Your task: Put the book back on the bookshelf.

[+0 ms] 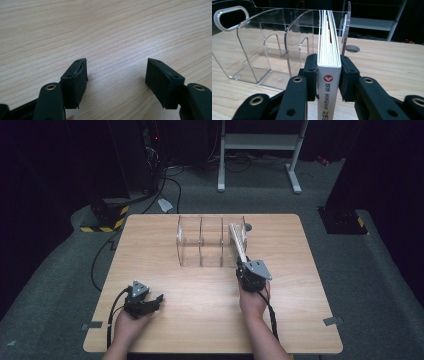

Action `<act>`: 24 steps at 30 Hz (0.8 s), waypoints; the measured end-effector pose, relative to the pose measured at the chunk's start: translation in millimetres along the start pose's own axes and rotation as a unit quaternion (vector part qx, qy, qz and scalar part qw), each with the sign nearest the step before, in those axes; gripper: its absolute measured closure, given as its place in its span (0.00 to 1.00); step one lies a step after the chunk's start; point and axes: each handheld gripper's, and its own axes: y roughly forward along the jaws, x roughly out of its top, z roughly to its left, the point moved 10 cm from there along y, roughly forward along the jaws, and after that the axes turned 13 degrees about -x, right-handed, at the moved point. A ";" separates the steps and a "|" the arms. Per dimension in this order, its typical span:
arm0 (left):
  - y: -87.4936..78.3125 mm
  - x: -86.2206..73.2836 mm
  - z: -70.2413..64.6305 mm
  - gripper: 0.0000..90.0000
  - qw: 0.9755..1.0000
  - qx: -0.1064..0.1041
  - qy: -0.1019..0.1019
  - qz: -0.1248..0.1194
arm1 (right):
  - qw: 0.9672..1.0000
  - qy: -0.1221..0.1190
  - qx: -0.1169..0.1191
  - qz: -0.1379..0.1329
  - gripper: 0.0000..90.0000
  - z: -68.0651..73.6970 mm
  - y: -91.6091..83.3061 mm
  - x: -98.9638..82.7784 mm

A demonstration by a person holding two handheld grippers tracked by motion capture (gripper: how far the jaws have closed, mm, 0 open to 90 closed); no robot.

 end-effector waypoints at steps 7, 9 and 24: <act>0.0 0.1 0.0 0.38 1.000 0.000 0.000 0.000 | 1.000 0.010 0.024 0.010 0.75 1.2 -3.6 -1.0; 0.0 0.0 0.0 0.38 1.000 0.000 0.000 0.000 | 0.999 0.013 0.034 0.010 0.74 1.1 -4.6 -1.4; 0.0 0.0 0.0 0.38 1.000 0.000 0.000 0.000 | 0.995 0.051 0.077 0.040 0.75 -6.3 -12.4 -11.5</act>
